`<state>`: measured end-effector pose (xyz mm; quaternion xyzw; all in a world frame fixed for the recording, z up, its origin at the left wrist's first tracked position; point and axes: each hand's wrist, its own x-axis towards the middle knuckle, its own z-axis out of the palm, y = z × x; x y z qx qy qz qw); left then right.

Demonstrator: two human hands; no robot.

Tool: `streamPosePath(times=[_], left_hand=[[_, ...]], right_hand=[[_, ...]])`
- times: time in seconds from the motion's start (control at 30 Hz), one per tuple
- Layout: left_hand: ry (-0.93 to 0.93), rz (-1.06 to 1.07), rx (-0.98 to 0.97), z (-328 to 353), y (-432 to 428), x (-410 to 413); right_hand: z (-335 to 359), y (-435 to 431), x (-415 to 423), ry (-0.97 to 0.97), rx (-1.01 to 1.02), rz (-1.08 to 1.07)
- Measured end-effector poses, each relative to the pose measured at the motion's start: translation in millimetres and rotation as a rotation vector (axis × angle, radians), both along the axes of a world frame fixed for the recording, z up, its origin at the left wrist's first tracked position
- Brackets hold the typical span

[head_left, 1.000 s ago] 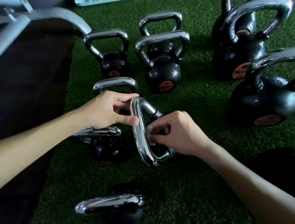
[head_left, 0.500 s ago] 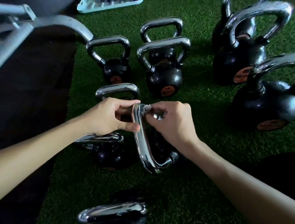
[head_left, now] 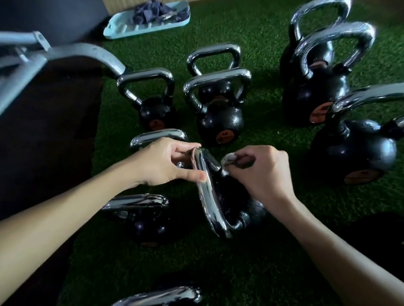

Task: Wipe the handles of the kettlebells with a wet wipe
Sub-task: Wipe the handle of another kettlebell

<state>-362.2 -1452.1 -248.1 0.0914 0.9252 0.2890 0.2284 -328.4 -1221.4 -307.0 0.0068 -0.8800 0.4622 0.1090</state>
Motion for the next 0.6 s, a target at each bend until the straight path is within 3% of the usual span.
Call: streamPosePath(times=[0.23, 0.43, 0.6], left_hand=[[-0.032, 0.074, 0.028, 18.0, 58.7, -12.2], [0.077, 0.154, -0.060, 24.7, 123.9, -13.3], [0.014, 0.215, -0.125, 12.6, 126.6, 23.0]], right_hand=[[42.9, 54.4, 4.9, 0.034, -0.003, -0.082], [65.1, 98.3, 2.1, 0.021, 0.145, 0.006], [71.1, 126.6, -4.5, 0.005, 0.217, 0.071]])
